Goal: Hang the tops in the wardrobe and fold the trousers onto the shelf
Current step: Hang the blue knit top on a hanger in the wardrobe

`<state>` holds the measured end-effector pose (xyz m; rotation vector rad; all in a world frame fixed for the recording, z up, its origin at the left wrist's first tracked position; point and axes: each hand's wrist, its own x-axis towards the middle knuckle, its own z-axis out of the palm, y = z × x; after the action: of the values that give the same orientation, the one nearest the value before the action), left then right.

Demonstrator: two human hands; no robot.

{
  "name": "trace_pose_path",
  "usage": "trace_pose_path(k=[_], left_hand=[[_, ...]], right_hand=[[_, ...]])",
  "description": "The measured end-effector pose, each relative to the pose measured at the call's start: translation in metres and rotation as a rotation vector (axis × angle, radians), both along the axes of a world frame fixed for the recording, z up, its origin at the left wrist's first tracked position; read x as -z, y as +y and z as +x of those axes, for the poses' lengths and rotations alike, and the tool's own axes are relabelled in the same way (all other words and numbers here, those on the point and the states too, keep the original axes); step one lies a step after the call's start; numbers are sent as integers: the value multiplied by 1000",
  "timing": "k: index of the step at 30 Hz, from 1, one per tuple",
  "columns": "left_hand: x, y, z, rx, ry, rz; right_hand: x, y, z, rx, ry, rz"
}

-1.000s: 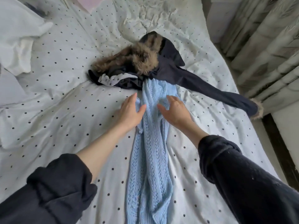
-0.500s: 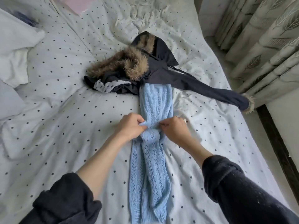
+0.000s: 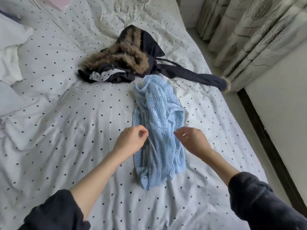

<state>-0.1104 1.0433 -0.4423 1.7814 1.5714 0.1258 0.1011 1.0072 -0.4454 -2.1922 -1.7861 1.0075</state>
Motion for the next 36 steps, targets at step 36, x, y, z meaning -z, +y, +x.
trace_pose_path(k=[36], left_hand=[[4, 40, -10, 225, -110, -247]], right_hand=[[12, 119, -35, 41, -170, -125]])
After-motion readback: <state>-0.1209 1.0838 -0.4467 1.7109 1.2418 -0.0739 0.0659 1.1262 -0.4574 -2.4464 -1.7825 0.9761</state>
